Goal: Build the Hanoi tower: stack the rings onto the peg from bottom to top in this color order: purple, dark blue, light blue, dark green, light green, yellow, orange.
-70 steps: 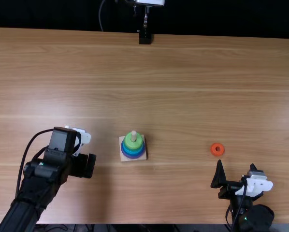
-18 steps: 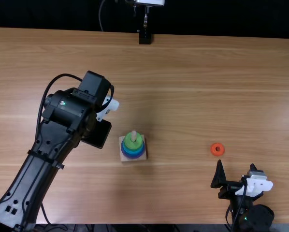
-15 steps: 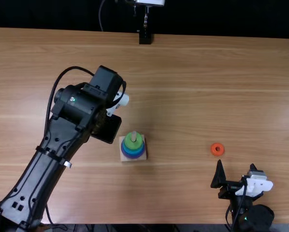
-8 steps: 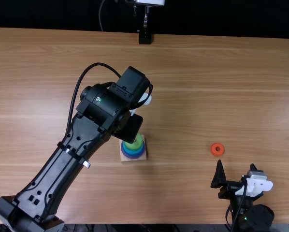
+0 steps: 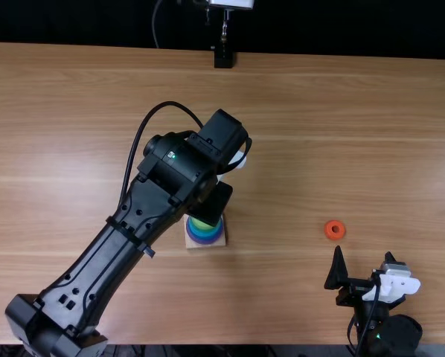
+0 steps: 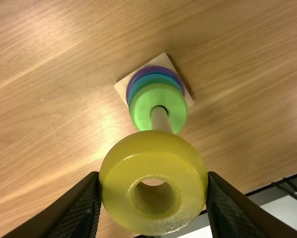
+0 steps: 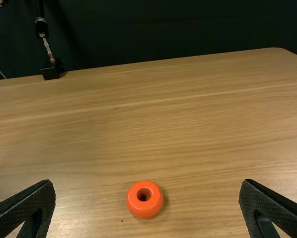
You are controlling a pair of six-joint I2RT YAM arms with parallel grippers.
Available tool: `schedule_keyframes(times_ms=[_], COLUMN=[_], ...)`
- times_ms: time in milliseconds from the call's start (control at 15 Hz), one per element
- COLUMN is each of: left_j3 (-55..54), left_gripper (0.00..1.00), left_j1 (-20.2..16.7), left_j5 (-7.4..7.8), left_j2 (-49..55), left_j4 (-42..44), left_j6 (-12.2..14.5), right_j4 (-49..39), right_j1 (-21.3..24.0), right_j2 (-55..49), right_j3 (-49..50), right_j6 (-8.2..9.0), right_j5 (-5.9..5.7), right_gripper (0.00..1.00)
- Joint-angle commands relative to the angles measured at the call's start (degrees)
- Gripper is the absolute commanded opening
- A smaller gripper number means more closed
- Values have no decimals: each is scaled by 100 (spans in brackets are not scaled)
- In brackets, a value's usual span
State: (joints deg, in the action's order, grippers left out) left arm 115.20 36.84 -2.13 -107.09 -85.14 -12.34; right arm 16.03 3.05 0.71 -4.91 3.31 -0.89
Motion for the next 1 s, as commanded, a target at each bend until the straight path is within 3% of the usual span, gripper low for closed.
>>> schedule_keyframes(times_ms=[0, 933], left_j3=[187, 161], left_gripper=[0, 0], left_j1=[87, 148], left_j5=[23, 23], left_j2=[-207, -295], left_j4=[3, 14], left_j6=[-106, -148], right_j4=[439, 439], right_j1=[38, 38], right_j2=[-71, -71], right_j3=[412, 412], right_j6=[17, 17], right_j5=[-70, -70], right_gripper=[100, 100])
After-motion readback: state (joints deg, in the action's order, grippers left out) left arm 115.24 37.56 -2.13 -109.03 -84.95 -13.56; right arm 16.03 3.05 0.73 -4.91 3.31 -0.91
